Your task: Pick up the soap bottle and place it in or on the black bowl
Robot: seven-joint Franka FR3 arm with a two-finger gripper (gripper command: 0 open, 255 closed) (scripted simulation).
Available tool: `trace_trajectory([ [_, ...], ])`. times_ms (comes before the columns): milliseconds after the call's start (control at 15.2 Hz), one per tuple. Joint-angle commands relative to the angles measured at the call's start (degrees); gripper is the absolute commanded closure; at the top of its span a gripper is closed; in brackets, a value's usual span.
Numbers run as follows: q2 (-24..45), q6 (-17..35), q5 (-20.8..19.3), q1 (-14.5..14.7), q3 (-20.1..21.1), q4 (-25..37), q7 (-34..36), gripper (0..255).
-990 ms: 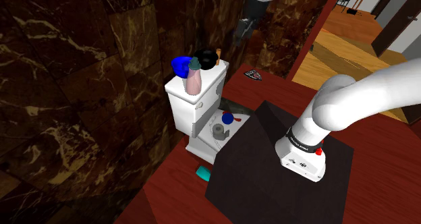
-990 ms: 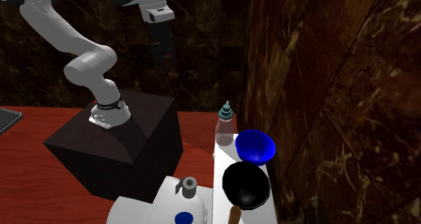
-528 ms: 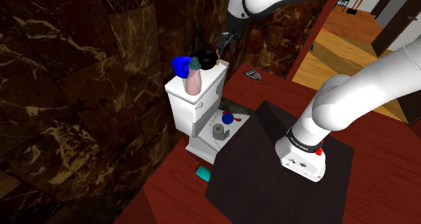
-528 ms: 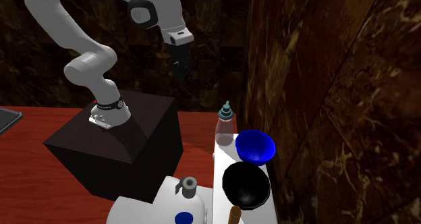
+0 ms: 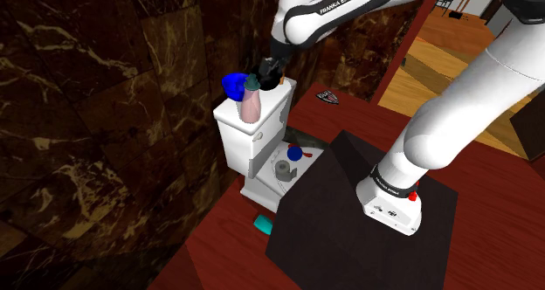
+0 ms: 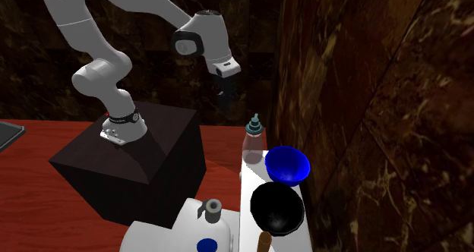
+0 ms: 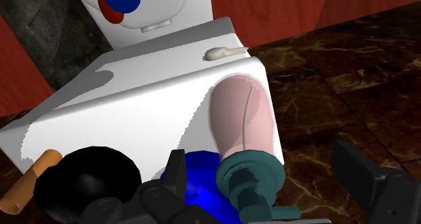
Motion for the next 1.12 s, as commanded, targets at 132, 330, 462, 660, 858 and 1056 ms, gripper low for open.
trace_trajectory([
  [132, 8.9, 5.7, -0.15, -0.05, 0.13, 4.12, 1.64, 0],
  [330, 14.75, 8.68, -0.26, 0.0, 0.12, 7.51, 2.67, 0],
  [462, 16.14, 9.97, -0.36, -0.01, 0.07, 7.6, 2.74, 0],
  [660, 18.26, 11.86, -0.51, -0.03, 0.01, 7.84, 2.85, 0],
  [858, 20.13, 13.45, -0.64, -0.04, -0.06, 8.12, 2.94, 0],
  [1056, 20.14, 13.44, -0.64, -0.04, -0.06, 8.13, 2.94, 0],
])
